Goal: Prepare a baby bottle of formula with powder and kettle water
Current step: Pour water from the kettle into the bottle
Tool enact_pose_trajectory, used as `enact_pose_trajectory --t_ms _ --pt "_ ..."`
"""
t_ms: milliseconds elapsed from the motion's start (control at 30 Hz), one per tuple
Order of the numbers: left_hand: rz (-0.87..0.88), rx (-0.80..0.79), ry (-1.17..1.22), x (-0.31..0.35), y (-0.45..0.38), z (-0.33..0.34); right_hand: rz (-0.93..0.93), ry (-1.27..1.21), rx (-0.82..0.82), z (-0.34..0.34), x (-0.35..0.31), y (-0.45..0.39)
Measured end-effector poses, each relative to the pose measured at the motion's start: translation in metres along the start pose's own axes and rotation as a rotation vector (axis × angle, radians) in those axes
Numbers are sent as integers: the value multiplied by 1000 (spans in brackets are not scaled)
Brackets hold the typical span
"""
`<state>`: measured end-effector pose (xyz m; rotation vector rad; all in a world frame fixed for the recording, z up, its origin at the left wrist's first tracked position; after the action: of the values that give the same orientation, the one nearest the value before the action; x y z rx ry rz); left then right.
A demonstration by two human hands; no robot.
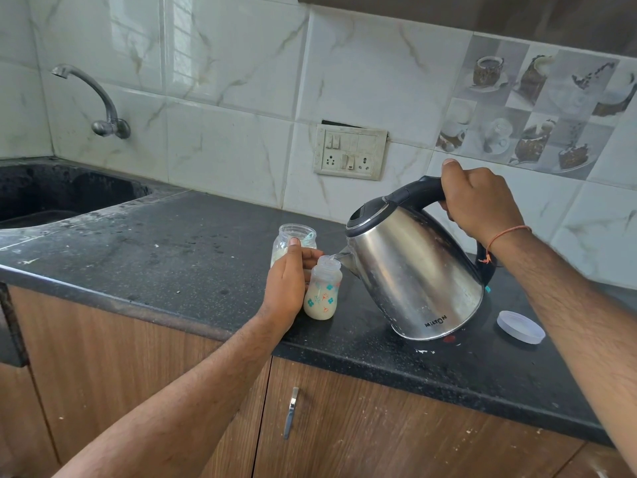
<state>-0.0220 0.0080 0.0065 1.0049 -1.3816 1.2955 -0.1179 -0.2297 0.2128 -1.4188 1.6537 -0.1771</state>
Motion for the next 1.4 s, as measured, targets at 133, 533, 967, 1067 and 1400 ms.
enact_pose_trajectory --t_ms 133,533,967,1067,1400 --pt "8 8 1 1 0 -1 -15 42 -13 0 0 -1" --pt "-9 8 -2 1 0 0 -26 84 -18 1 2 -3" --pt "-11 16 -8 1 2 -1 -13 31 -13 1 -1 0" --pt "-12 12 -11 1 1 -1 7 -11 -6 0 -1 0" --pt "-3 17 -12 1 1 -1 -31 33 -16 1 -1 0"
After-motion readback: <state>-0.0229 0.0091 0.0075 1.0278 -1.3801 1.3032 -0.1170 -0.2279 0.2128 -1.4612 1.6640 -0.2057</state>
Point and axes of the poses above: each hand's wrist, its own y-axis away from the middle knuckle, its own z-axis out of the palm, x = y × z, the point moved 4 cm from there along -y, towards the middle knuckle, and after that the axes turned 11 degrees about -y, right-handed, at the moved point
